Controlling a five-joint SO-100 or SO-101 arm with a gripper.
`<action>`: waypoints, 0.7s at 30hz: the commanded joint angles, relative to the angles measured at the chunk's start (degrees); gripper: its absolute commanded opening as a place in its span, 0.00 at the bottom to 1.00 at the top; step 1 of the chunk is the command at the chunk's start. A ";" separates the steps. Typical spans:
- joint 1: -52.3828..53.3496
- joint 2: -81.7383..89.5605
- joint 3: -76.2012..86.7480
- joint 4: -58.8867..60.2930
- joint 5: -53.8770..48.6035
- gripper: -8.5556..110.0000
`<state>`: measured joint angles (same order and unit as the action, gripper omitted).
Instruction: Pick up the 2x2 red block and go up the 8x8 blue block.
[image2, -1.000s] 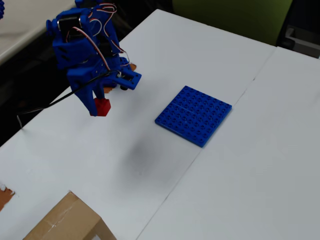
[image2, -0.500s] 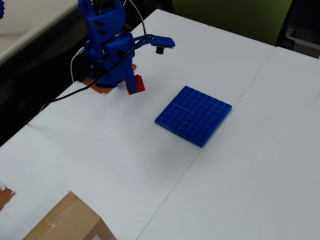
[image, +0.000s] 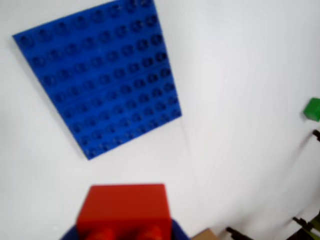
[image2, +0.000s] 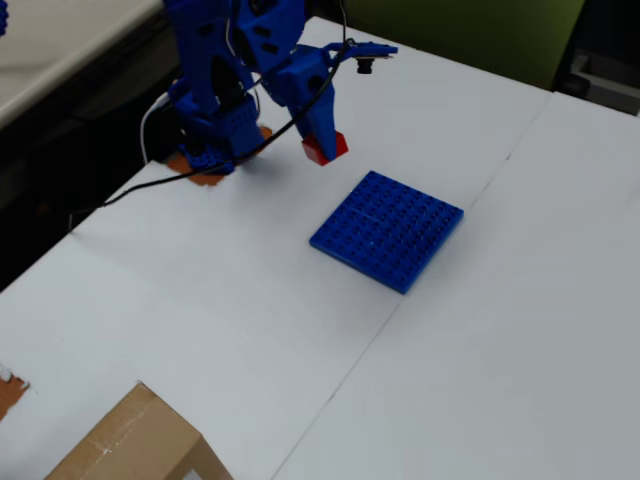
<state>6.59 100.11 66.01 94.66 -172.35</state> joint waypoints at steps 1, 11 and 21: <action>-2.72 -1.41 -2.11 -0.79 -0.97 0.09; -6.94 -8.35 -5.27 -2.90 -4.57 0.09; -9.49 -17.14 -13.01 -3.34 -5.19 0.09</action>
<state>-1.85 83.14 56.51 92.37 -176.31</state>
